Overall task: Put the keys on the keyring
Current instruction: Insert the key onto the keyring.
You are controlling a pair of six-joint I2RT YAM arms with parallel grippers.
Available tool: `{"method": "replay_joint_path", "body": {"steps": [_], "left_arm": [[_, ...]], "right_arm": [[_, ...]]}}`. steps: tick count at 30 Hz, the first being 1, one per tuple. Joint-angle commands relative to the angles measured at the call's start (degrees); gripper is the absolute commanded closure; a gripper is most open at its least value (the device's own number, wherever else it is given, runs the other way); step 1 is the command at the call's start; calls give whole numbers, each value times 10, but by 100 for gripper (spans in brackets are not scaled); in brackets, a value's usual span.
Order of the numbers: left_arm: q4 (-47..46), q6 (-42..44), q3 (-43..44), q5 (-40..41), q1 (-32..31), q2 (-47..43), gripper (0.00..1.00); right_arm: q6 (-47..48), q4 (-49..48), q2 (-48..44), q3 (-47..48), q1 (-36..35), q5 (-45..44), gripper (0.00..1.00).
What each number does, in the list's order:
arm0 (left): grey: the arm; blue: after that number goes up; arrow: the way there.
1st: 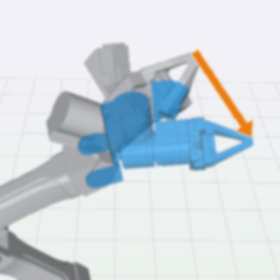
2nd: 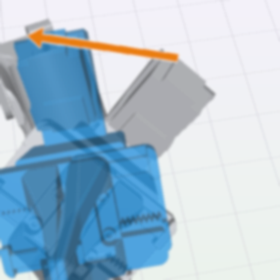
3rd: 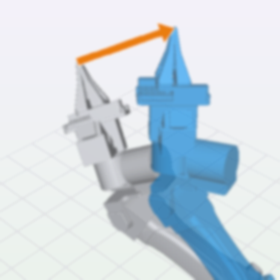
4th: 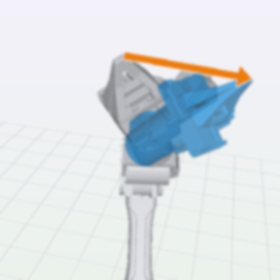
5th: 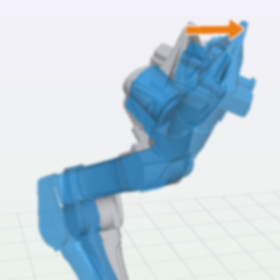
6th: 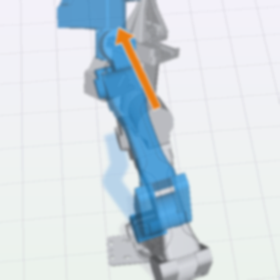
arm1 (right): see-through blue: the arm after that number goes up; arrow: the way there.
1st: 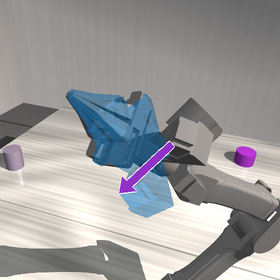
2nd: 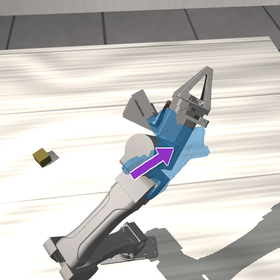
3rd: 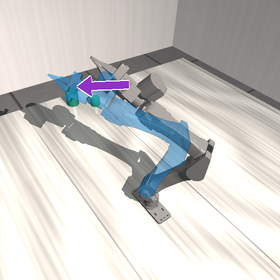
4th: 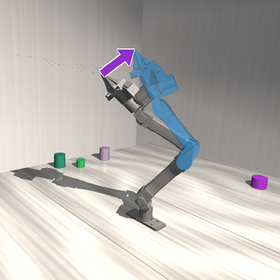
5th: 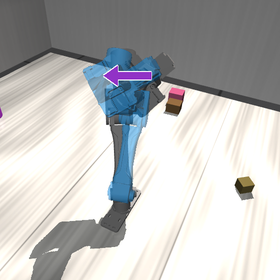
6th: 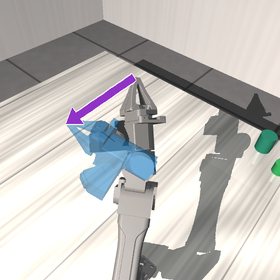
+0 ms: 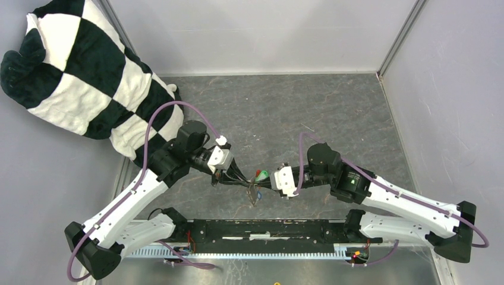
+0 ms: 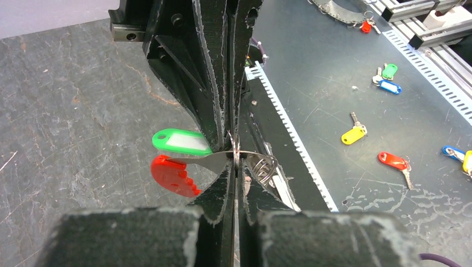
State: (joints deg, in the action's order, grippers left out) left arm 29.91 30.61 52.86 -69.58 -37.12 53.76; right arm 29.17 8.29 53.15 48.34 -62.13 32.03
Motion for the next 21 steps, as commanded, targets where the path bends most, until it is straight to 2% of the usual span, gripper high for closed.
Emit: {"method": "replay_joint_path", "body": {"steps": [1,10,21], "left_arm": [[-22,-18,8,-27,-8,-6,98],[-22,-18,7,-33,-21,-9,98],[-22,-15,7,-34,-23,-17,98]], "right_arm": [[50,28,4,42,-3,16,99],[134,107,10,102,-3,-8,99],[186,185,41,154,-2,5,99]]}}
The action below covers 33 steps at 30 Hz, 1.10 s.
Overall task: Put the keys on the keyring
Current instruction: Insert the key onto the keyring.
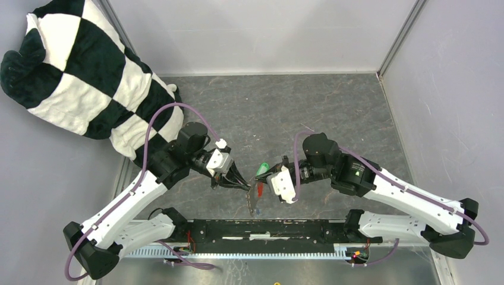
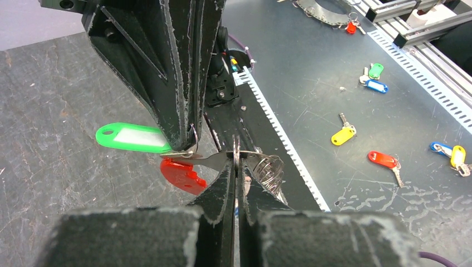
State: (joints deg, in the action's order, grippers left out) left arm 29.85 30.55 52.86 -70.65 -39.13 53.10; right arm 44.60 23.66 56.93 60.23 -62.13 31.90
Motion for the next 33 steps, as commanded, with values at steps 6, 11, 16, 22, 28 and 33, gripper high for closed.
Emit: {"method": "replay_joint_path", "body": {"steps": [6,11,16,22,28,33], "left_arm": [[-21,-13,8,-23,-2,-10,98],[-21,-15,13,-23,-3,-8,98],[-21,-16,14,-22,-2,-7,98],[-22,-15,13,-20,-3,-8,98],[-22,-17,11,-18,-2,-10,98],[-21,-18,11,-15,-3,-10,98]], "right_arm": [[46,47,5,48,-3,15,99],[49,46,8,49,-4,22,99],[53,46,13,49,-9,25,99],[55,46,20,58,-14,25,99],[54,45,23,60,-18,28,99],[58,47,23,61,-21,29,99]]}}
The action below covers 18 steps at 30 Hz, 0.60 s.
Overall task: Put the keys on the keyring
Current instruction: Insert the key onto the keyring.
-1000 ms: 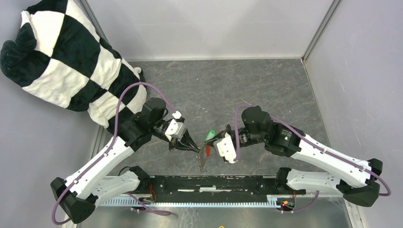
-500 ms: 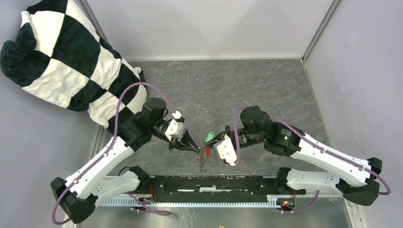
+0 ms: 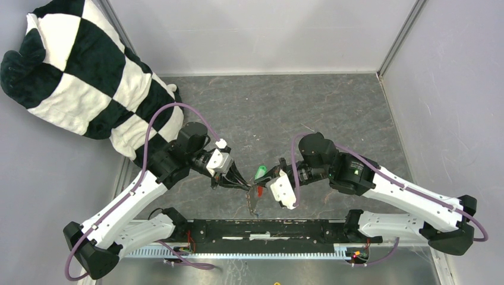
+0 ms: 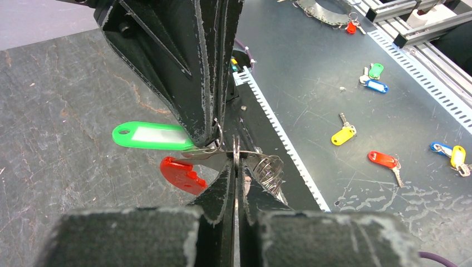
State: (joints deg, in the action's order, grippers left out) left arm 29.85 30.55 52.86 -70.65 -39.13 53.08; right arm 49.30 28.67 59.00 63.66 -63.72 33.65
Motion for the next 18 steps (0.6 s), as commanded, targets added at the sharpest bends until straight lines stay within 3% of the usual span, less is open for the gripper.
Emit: {"method": "replay_joint_path", "body": {"steps": [1,18], "left_arm": [[-21,-18,11,-15,-3,-11,98],[-22,-25,10,-10,-2,-15,98]], "right_arm": [[11,-2,3,27,-5,12,99],[4,-19,5,32,-17,4,99]]}}
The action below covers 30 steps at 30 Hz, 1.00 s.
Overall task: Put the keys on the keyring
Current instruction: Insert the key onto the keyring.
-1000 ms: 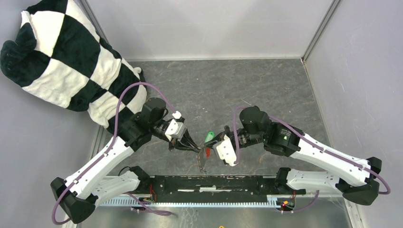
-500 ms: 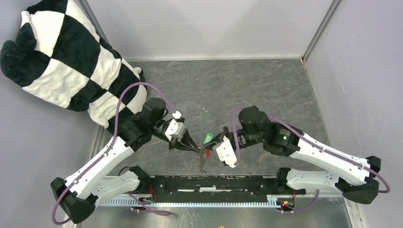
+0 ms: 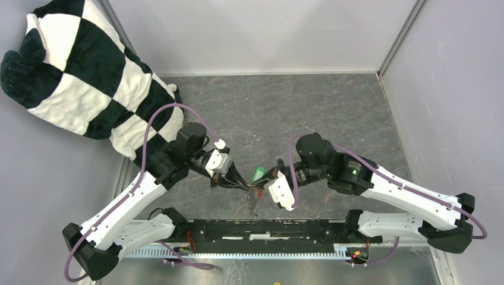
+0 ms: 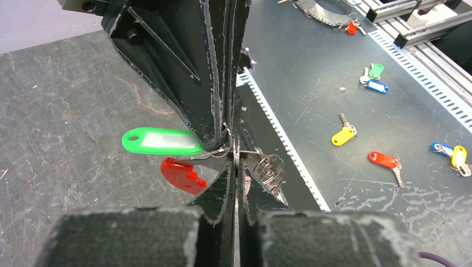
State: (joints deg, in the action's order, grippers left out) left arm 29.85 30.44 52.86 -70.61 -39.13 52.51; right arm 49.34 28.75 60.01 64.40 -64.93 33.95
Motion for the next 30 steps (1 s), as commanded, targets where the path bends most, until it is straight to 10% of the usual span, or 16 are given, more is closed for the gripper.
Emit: {"method": "replay_joint_path", "body": {"steps": [1,30], "left_arm": [[-22,-24,10,-10,-2,-9,98],[-22,-32,6,-8,-2,-17,98]], "right_arm": [[4,-21,-6,25,-5,1,99],[-7,-36,4,35,-6,-5,99]]}}
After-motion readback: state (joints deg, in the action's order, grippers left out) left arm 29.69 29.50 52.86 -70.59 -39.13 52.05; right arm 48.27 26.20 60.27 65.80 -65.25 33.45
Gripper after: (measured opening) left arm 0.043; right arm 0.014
